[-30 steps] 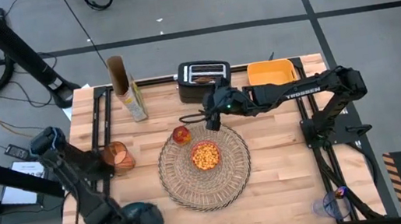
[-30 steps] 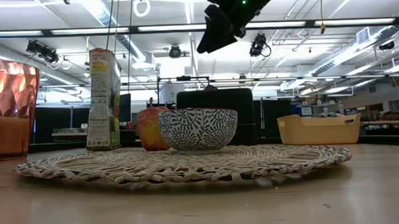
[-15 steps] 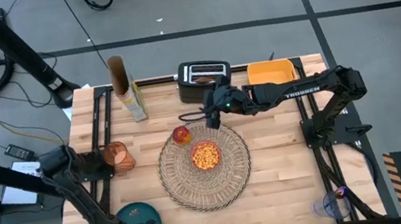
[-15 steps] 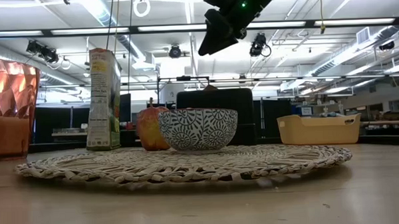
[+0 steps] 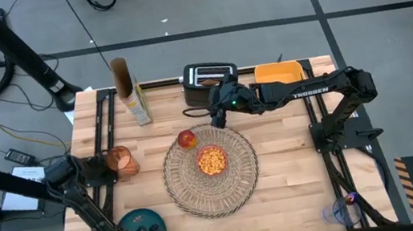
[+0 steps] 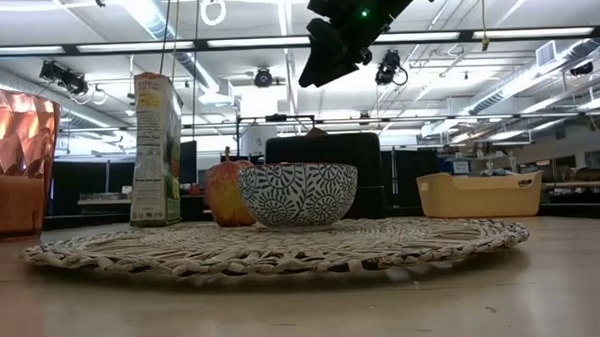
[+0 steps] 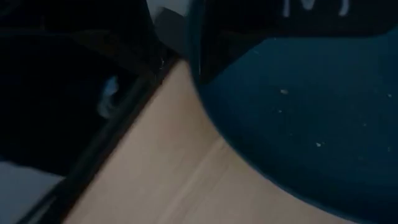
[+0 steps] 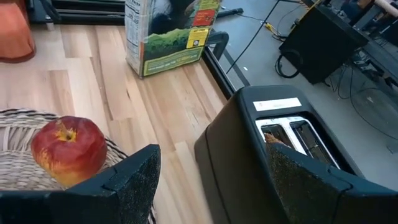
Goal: Arrange a breakfast setting
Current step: Put the dark green plate on the brown placemat
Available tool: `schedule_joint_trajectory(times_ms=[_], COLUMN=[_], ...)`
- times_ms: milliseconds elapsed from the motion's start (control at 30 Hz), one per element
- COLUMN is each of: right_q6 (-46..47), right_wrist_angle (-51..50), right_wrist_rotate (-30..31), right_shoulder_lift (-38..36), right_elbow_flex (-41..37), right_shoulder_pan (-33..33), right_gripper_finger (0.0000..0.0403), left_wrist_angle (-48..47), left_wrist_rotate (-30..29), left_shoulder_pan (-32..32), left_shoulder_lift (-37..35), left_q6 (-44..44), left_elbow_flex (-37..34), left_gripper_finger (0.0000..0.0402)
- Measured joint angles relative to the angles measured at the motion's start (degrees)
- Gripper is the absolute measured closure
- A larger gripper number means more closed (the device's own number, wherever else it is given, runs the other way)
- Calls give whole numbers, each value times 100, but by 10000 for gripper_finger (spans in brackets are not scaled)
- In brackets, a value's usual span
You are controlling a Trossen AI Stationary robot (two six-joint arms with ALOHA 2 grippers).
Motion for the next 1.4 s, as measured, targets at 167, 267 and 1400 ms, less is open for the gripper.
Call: schedule_joint_trajectory(times_ms=[167, 267, 1400], right_q6=[63, 120, 287], right_wrist_angle=[0, -2, 4], right_wrist_rotate=[0, -49, -150], right_shoulder_lift=[0, 0, 2], right_elbow_flex=[0, 0, 0], right_shoulder_pan=[2, 7, 8], right_gripper_finger=[108, 108, 108], left_wrist_angle=[-16, 2, -2475], left_wrist_rotate=[183, 199, -356], left_shoulder_pan=[11, 20, 56], left_shoulder_lift=[340, 382, 393], left_q6=[181, 182, 3705], left_elbow_flex=[0, 0, 1351], left_gripper_finger=[287, 287, 389])
